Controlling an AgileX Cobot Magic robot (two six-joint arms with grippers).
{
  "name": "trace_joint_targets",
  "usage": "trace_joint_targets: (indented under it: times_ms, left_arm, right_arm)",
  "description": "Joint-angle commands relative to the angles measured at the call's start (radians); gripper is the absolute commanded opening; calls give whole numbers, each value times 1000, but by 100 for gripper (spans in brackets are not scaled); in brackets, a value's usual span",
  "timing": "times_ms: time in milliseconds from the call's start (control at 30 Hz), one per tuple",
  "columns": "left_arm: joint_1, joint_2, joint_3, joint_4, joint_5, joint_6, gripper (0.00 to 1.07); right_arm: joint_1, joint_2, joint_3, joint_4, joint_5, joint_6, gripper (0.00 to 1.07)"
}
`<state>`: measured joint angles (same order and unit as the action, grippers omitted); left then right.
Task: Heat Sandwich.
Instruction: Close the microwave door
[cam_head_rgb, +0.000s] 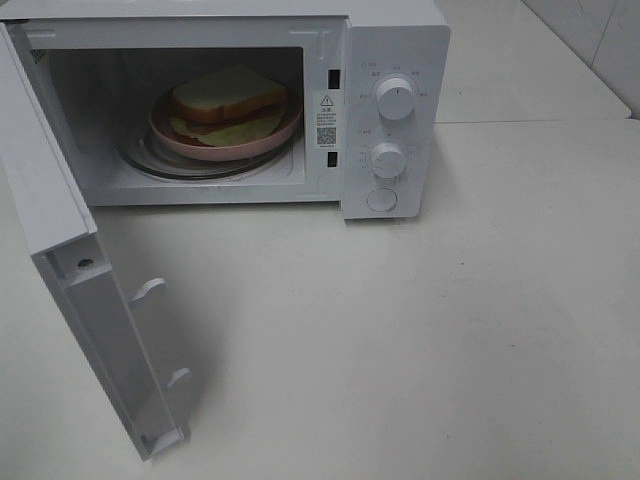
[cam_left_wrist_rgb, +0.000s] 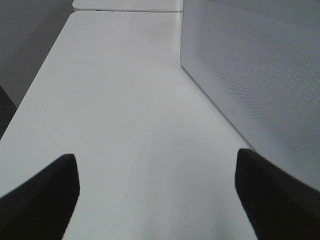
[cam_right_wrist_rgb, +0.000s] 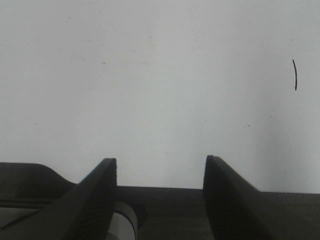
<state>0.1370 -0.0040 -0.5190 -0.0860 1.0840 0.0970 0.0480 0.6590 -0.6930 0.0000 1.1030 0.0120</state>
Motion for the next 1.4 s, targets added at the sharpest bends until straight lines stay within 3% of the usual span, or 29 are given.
trace_joint_targets:
  times_ms: [33,467,1000,1400]
  left_arm:
    - [-5,-18,3,2,-16,-8,81]
    - [-5,-18,3,2,-16,-8,81]
    - [-5,-18,3,2,-16,-8,81]
    - [-5,-16,3,2,-16,-7,81]
  right_arm:
    - [-5,-114,50,0,-12,-3,52]
    - [-5,-414,194,0,-106,-12,52]
    - [-5,-664,194,0,-106,-12,52]
    - [-5,-690,194,0,-106,-12,52]
